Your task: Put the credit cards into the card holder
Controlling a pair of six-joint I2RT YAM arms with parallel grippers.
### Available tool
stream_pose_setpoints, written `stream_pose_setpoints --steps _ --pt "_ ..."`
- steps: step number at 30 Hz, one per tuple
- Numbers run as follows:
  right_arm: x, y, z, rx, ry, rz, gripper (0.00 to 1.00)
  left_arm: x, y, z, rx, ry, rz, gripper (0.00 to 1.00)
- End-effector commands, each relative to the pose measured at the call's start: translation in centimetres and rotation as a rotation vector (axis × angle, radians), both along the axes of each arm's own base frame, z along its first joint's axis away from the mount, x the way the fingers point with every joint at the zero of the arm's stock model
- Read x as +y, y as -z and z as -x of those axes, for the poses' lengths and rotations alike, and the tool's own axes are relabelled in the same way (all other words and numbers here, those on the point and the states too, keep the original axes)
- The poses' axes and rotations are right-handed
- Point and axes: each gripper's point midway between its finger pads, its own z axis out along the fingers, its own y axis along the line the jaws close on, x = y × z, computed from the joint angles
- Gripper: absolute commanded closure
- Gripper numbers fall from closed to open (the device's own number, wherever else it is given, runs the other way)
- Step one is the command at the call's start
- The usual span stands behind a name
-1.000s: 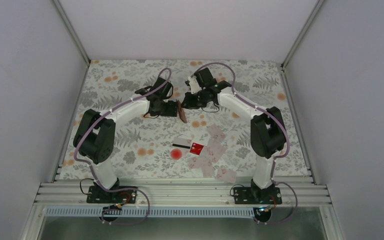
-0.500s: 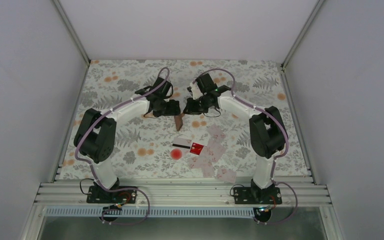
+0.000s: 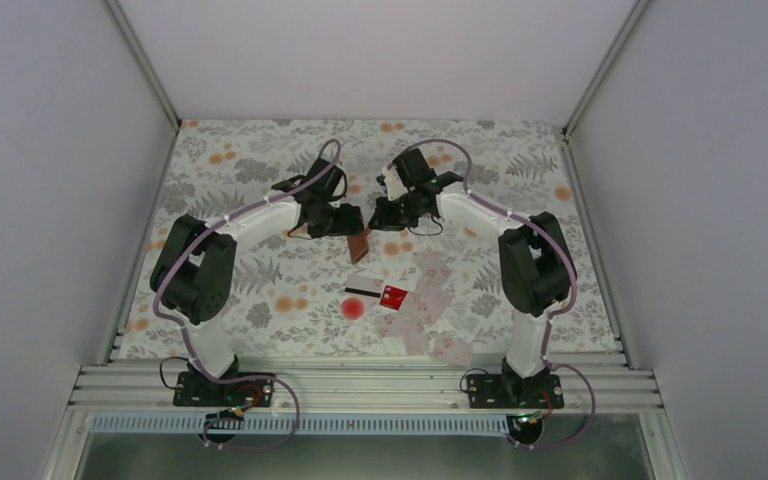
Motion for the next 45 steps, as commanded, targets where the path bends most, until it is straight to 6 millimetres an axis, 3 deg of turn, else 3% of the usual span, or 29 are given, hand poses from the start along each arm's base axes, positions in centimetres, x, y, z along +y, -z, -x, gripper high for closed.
stream_pose_setpoints --steps 1,5,9,15,33,45 --pt "-0.1 -0.4 -0.2 -0.002 0.005 -0.02 0.96 -1.6 -1.1 -0.4 -0.028 0.042 0.048 0.21" --pt "0.0 -0.7 -0.1 -0.005 0.005 -0.024 0.96 -1.3 -0.4 -0.3 -0.014 0.021 0.038 0.18" --pt "-0.1 -0.6 0.0 -0.004 0.005 -0.023 0.96 -0.7 1.5 0.1 0.031 0.008 -0.014 0.17" --pt "-0.2 -0.6 -0.1 -0.008 0.006 -0.018 0.96 0.2 3.1 0.5 0.066 -0.003 -0.071 0.22" --pt "-0.8 0.3 -0.2 -0.013 0.009 0.021 0.96 2.0 0.8 0.1 0.011 -0.023 -0.157 0.26" --pt "-0.9 0.9 -0.1 -0.003 0.009 0.03 0.96 2.7 0.4 0.2 0.004 -0.03 -0.192 0.27"
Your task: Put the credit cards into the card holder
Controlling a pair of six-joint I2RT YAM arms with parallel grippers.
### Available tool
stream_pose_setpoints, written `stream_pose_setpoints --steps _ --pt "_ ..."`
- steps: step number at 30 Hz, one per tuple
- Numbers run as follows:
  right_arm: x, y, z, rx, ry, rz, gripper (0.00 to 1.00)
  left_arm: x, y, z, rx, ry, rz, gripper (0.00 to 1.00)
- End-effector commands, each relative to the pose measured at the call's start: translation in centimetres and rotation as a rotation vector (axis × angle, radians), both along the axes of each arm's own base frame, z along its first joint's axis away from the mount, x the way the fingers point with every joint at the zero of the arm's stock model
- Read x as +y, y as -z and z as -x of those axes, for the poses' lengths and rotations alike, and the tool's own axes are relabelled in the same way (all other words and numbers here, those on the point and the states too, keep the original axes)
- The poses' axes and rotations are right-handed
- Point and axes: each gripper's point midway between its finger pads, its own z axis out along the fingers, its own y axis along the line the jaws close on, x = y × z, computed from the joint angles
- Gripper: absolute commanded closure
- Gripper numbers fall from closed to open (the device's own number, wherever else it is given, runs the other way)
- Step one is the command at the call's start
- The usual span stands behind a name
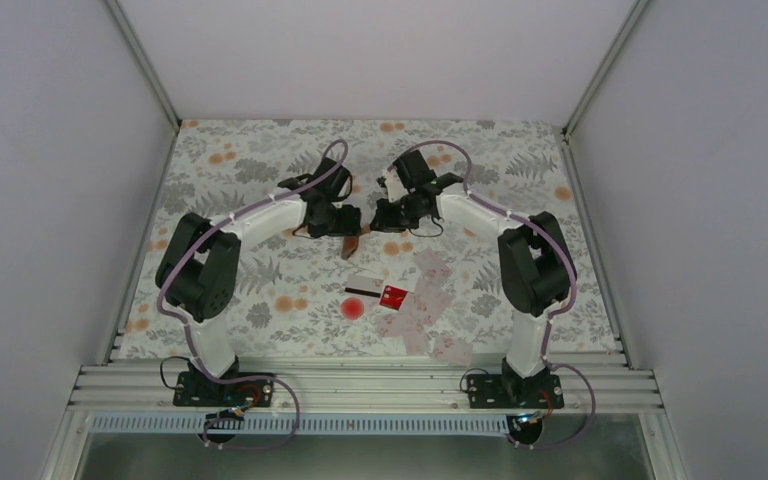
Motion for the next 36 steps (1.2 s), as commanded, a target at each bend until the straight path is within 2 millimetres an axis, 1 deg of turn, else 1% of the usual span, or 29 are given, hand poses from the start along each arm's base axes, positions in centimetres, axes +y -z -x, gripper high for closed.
stream_pose_setpoints --steps 1,6,16,22,25,32,36 --pt "-0.6 0.5 -0.1 0.001 0.009 0.015 0.96 2.1 -0.3 0.3 0.0 -0.022 -0.094 0.27" --pt "-0.7 0.8 -0.1 0.003 0.01 0.021 0.96 2.3 -1.0 0.2 -0.012 -0.018 -0.107 0.27" --pt "-0.8 1.0 0.1 0.006 0.007 0.027 0.96 2.8 -1.0 0.0 -0.013 -0.009 -0.134 0.27" --pt "-1.1 1.7 0.2 0.011 0.008 0.046 0.96 3.8 -0.8 -0.1 -0.022 -0.022 -0.183 0.34" --pt "-1.1 2.1 0.3 0.016 0.006 0.048 0.96 4.1 -0.3 0.2 -0.017 -0.017 -0.198 0.38" --pt "-1.2 2.9 0.4 0.025 0.002 0.06 0.96 4.4 1.2 0.5 0.006 -0.019 -0.185 0.53" --pt "-1.5 3.8 0.5 0.034 0.002 0.075 0.96 4.3 1.9 0.4 0.013 -0.024 -0.15 0.55"
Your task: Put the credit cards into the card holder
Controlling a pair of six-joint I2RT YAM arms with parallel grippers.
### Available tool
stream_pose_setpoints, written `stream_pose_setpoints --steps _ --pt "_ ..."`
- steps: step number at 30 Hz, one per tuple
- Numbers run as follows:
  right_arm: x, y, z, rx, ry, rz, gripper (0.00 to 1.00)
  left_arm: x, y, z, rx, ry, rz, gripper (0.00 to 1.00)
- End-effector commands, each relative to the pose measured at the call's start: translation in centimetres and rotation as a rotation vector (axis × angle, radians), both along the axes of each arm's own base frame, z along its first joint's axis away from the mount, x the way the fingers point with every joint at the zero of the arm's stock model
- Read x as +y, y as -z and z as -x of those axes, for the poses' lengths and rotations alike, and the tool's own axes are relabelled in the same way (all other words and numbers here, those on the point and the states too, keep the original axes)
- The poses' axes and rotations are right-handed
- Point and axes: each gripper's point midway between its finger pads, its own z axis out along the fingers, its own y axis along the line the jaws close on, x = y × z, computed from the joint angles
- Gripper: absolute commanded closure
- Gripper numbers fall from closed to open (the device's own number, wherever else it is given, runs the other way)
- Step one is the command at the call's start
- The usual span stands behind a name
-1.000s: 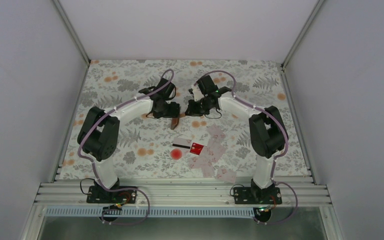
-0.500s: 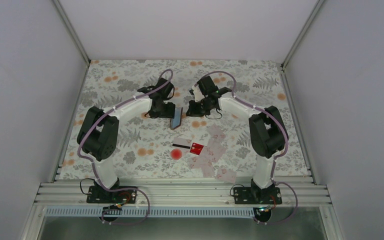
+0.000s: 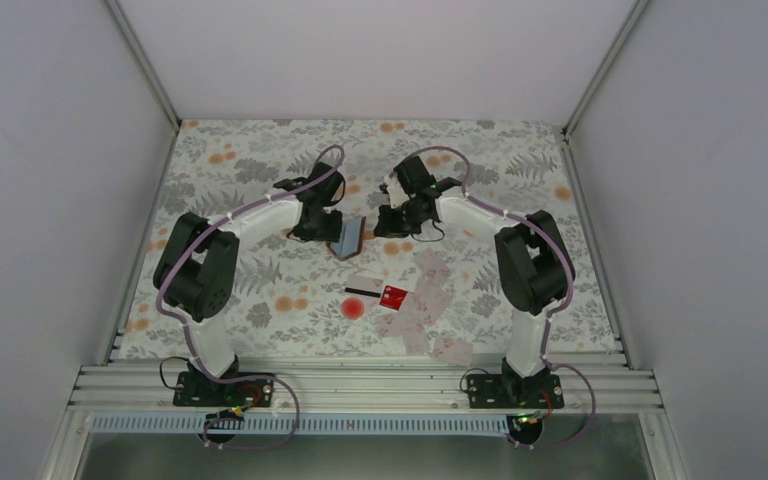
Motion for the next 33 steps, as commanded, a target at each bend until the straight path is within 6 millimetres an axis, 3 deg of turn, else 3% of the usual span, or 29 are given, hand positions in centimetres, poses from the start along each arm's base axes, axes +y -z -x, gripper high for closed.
stream_pose_setpoints --steps 1,6,12,16,19,24,29,33 --pt "-0.7 2.4 0.1 0.021 -0.003 0.04 0.96 0.0 0.9 -0.2 0.004 -0.009 0.049 0.55" --pt "-1.5 4.0 0.3 0.038 0.001 0.072 0.96 -0.2 1.3 -0.2 0.014 -0.016 0.114 0.68" --pt "-2.1 5.5 0.4 0.054 0.004 0.089 0.96 0.0 0.8 -0.4 -0.003 -0.019 0.123 0.97" --pt "-2.2 5.2 0.3 0.047 -0.005 0.084 0.85 -0.1 -0.3 -0.5 -0.016 -0.035 0.141 0.98" --pt "-2.5 3.9 -0.3 0.032 0.001 0.075 0.7 0.1 -1.2 -0.5 -0.017 -0.068 0.138 0.98" --pt "-2.2 -0.4 -0.8 -0.005 -0.002 0.005 0.67 0.2 -2.1 -0.6 -0.019 -0.096 0.133 0.98" --pt "0.4 -4.7 0.7 0.026 -0.092 -0.191 0.66 0.0 -2.6 -0.8 -0.022 -0.1 0.108 0.98" --pt "0.9 -5.9 2.1 0.069 -0.134 -0.245 0.56 0.3 -2.4 -0.9 -0.012 -0.118 0.083 0.98"
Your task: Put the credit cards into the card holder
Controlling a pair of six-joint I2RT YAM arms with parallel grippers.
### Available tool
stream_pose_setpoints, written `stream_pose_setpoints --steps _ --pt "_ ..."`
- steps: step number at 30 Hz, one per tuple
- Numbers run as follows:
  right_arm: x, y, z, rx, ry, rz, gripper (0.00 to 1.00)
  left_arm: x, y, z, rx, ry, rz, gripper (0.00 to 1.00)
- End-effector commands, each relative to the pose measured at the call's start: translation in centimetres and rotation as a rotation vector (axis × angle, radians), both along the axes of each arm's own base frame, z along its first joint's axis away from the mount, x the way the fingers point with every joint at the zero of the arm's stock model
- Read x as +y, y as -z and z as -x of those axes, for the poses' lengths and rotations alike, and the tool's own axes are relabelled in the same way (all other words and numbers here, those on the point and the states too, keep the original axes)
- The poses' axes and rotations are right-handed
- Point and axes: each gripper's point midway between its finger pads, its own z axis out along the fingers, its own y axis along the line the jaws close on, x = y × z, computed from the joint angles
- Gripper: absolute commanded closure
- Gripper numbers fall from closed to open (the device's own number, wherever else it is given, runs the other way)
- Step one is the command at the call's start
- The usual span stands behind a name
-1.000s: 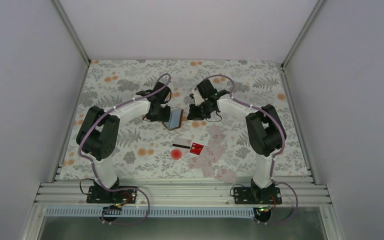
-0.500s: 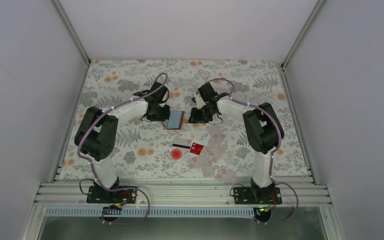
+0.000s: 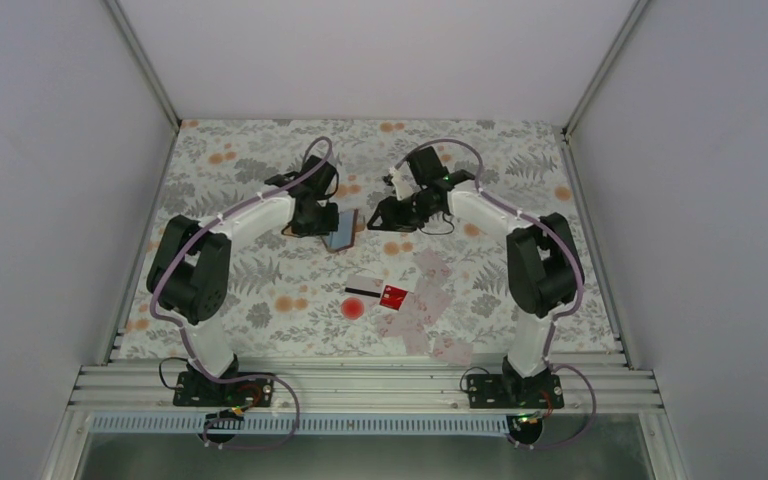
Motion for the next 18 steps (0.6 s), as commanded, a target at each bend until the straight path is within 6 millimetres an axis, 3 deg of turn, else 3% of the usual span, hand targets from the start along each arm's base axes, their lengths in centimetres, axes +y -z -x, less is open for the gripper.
stream_pose_setpoints --steps 1,4,9,11,16,18 --pt "1.1 -3.7 1.8 0.03 -0.068 -0.121 0.52 0.2 -1.2 -0.5 -0.015 -0.033 -0.021 0.98" --pt "0.9 -4.7 1.9 0.024 -0.056 -0.12 0.4 0.3 -1.2 -0.7 -0.02 -0.038 -0.03 0.98" --pt "0.0 -6.0 1.0 -0.018 -0.003 -0.059 0.35 0.5 -1.1 -1.1 -0.016 -0.044 -0.056 0.97" --pt "0.2 -7.2 0.8 -0.031 0.006 -0.078 0.39 0.5 -1.3 -1.2 -0.018 -0.046 -0.056 0.98" --pt "3.0 -11.4 2.2 0.007 -0.088 -0.33 0.57 -0.1 -1.7 -1.8 -0.026 -0.042 -0.033 0.98" --pt "3.6 -11.5 1.9 0.025 -0.095 -0.361 0.61 -0.4 -1.8 -2.0 -0.025 -0.038 -0.023 0.98"
